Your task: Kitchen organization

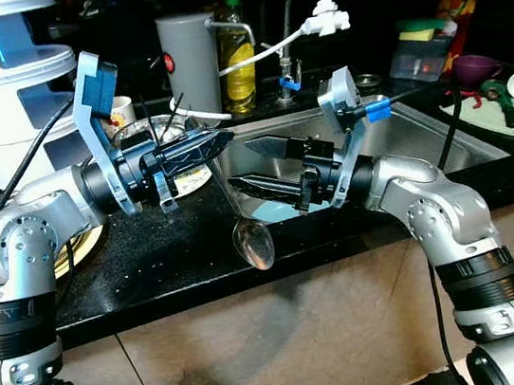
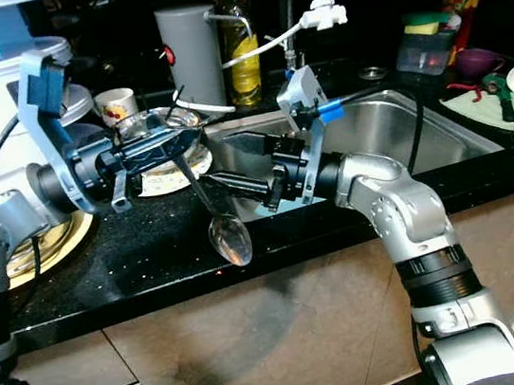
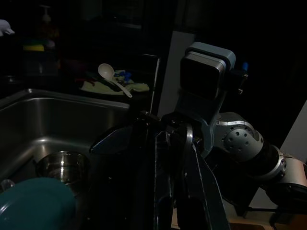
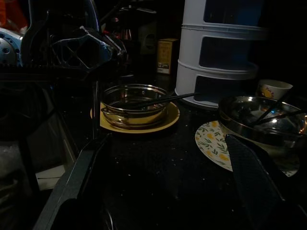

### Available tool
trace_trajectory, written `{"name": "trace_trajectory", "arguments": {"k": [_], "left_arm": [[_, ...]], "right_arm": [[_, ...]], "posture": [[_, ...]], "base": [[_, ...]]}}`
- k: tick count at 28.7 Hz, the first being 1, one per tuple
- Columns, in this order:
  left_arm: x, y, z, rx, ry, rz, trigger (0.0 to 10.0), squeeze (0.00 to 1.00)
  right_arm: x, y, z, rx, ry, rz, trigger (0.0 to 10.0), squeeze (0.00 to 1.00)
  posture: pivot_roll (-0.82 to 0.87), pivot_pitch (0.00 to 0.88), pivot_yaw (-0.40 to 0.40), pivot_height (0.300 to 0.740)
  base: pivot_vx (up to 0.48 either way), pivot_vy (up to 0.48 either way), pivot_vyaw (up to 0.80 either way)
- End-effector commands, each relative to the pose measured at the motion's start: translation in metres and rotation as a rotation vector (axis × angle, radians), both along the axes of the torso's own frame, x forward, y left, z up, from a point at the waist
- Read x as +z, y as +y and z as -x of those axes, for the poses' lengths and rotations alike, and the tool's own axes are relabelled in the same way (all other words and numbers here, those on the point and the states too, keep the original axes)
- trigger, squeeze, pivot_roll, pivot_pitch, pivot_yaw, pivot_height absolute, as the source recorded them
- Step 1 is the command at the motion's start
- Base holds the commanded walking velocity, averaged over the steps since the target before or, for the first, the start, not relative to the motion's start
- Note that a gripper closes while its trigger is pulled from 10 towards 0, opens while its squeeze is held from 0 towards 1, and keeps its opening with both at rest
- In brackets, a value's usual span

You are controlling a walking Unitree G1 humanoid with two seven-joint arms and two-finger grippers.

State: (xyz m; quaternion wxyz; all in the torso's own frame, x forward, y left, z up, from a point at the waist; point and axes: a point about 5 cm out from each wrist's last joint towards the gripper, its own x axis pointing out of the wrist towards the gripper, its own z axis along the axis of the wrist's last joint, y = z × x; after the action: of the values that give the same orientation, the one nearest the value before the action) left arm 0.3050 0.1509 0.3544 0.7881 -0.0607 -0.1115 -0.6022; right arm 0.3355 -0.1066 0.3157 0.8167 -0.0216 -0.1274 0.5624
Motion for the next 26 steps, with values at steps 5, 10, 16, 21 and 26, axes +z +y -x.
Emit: {"name": "trace_trajectory", "arguments": {"k": [5, 10, 16, 21, 26], "left_arm": [[0.0014, 0.0006, 0.0018, -0.001, -0.011, -0.009, 0.0, 0.0], [0.0014, 0.0006, 0.0018, -0.001, -0.011, -0.009, 0.0, 0.0], [0.0014, 0.0006, 0.0018, -0.001, -0.011, -0.009, 0.0, 0.0], [0.0014, 0.0006, 0.0018, -0.001, -0.011, -0.009, 0.0, 0.0], [0.0014, 0.0006, 0.0018, -0.001, -0.011, -0.009, 0.0, 0.0]], "right_arm": [[0.004, -0.0021, 0.0004, -0.005, -0.016, -0.001, 10.0, 0.0], [0.004, -0.0021, 0.0004, -0.005, -0.016, -0.001, 10.0, 0.0], [0.004, -0.0021, 0.0004, -0.005, -0.016, -0.001, 10.0, 0.0], [0.004, -0.0021, 0.0004, -0.005, -0.016, -0.001, 10.0, 0.0], [0.004, -0.0021, 0.0004, -0.005, -0.016, -0.001, 10.0, 0.0]], "posture": [[0.01, 0.16, -0.04, 0.74], [0.01, 0.16, -0.04, 0.74], [0.01, 0.16, -0.04, 0.74], [0.01, 0.16, -0.04, 0.74], [0.01, 0.16, -0.04, 0.74]], "base": [[0.0, 0.0, 0.0], [0.0, 0.0, 0.0], [0.0, 0.0, 0.0], [0.0, 0.0, 0.0], [0.0, 0.0, 0.0]]}}
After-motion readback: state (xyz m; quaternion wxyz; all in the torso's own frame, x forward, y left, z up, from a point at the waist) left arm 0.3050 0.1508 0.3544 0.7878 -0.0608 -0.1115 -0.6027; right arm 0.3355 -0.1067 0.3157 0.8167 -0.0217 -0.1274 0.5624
